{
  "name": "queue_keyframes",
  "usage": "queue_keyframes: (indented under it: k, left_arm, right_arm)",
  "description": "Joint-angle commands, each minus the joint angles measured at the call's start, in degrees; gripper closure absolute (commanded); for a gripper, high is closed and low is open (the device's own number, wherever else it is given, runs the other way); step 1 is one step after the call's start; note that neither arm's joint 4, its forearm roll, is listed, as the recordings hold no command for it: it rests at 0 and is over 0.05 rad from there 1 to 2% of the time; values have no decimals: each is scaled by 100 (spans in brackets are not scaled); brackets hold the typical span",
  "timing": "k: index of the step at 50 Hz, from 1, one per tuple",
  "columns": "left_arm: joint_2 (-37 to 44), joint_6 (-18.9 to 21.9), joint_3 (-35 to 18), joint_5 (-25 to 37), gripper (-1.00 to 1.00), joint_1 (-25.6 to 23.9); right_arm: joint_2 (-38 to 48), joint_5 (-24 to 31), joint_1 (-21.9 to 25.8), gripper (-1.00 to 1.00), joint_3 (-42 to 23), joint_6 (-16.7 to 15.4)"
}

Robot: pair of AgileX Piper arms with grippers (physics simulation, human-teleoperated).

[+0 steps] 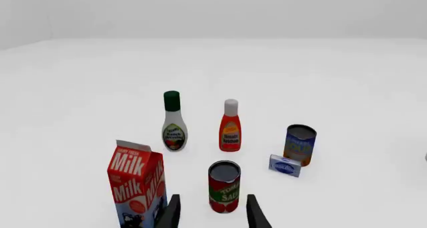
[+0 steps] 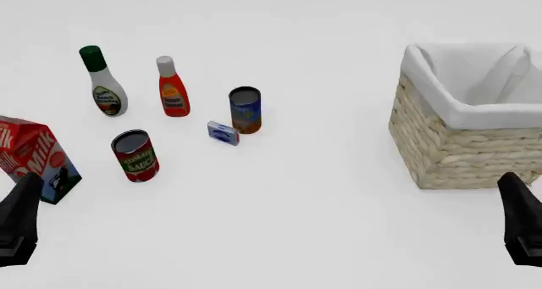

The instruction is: Pick the salad dressing and place it in the basket.

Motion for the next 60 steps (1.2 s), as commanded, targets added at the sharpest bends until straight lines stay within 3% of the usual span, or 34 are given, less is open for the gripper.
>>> queue_keyframes:
  k: [1,15,22,25,34,37,38,45,56,60]
  left_arm:
    - [6,20,-59,14,-100,-18]
    - [7,35,-359,174,-100,-130]
    - [1192,231,-701,-442,-100,-145]
    - [1967,494,-1060,-857,-100,-84]
    - [3270,550,-2035,-1157,-100,142]
    - [3576,592,-2323,-1148,-100,149]
    - [3903,469,-2636,-1115,-100,171]
    - [4711,680,-3491,-1051,-100,200]
    - [6148,277,-5116,-591,-100,397]
    - [6410,543,-5407,-580,-100,528]
  right_arm:
    - [21,4,24,-100,-10,2]
    - [24,-11,83,-100,-37,9]
    - [10,-13,128,-100,-47,31]
    - [26,-22,117,-100,-53,22]
    - [101,-88,145,-100,-36,27]
    - [156,-121,147,-100,-54,13]
    - [174,-130,151,-100,-60,9]
    - [198,-158,183,-100,-41,-3]
    - [234,-200,227,-100,-17,23]
    - [237,-198,257,-100,-10,30]
